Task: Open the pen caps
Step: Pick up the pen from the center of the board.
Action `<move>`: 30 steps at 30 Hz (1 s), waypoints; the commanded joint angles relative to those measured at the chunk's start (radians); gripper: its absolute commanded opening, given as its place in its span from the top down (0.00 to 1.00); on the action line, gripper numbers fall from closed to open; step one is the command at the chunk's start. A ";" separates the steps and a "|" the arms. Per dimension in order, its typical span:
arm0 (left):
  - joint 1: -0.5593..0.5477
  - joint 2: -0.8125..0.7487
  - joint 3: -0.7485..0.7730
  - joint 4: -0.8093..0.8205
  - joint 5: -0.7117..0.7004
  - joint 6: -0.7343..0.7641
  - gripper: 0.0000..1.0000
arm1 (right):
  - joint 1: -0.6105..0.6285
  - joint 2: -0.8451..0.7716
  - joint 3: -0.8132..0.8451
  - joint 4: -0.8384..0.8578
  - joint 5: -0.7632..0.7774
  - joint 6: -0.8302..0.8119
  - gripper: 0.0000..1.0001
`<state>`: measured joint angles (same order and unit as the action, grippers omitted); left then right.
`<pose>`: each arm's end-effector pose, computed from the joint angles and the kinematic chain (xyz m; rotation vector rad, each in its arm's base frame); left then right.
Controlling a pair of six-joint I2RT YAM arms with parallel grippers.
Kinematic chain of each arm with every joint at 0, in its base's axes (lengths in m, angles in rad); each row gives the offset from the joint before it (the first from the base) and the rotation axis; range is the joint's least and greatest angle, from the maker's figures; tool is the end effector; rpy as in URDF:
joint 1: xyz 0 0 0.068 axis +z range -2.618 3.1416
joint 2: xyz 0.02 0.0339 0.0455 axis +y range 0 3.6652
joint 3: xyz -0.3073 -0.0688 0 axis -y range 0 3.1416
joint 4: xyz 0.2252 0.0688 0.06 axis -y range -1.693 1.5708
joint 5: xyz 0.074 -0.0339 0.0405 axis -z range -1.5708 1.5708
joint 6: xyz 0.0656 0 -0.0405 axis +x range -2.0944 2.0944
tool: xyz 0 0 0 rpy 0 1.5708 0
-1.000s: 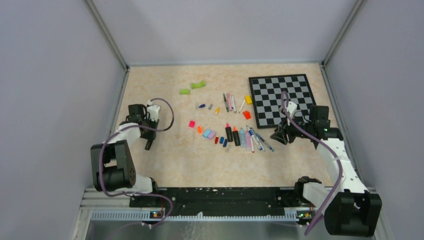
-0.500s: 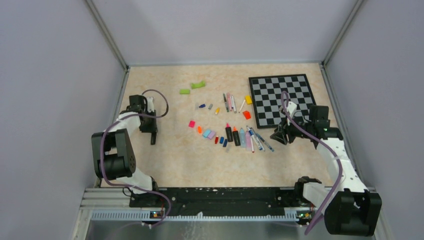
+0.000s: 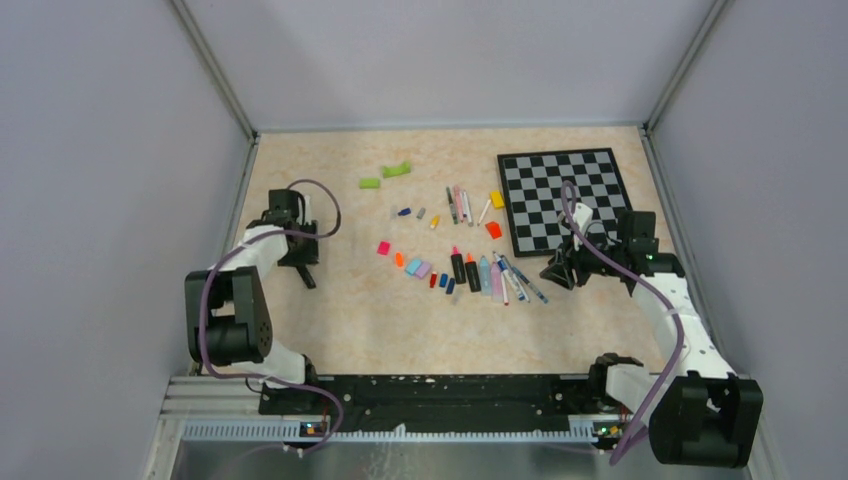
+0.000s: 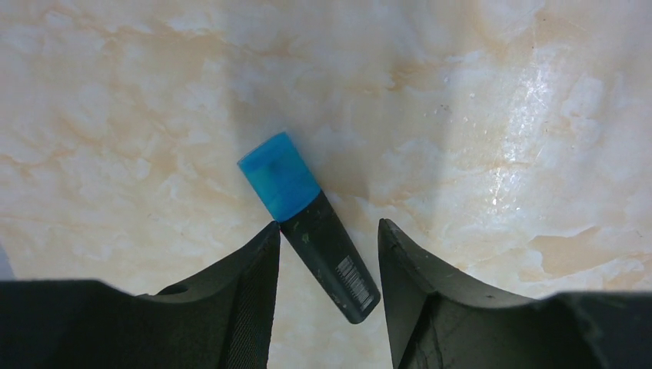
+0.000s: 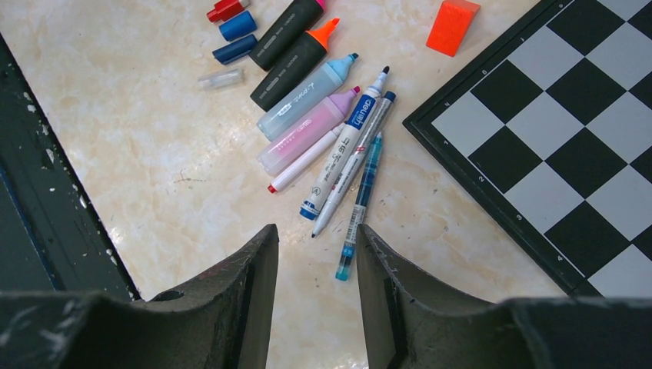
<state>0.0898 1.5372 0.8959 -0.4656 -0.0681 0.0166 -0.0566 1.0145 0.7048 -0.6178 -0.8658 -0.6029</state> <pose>0.2869 0.0303 0.2093 -0.1196 2.6767 0.1248 0.1630 0.0408 0.2698 -0.9106 2.0070 0.7174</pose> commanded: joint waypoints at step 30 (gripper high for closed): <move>0.013 0.091 0.105 -0.201 0.076 -0.393 0.34 | -0.008 0.009 0.012 0.011 -0.015 -0.035 0.59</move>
<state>0.0975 1.6497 1.0161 -0.6807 -0.1043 -0.3553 -0.0566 1.0233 0.7048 -0.6186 -0.8650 -0.6109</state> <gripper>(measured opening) 0.697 0.409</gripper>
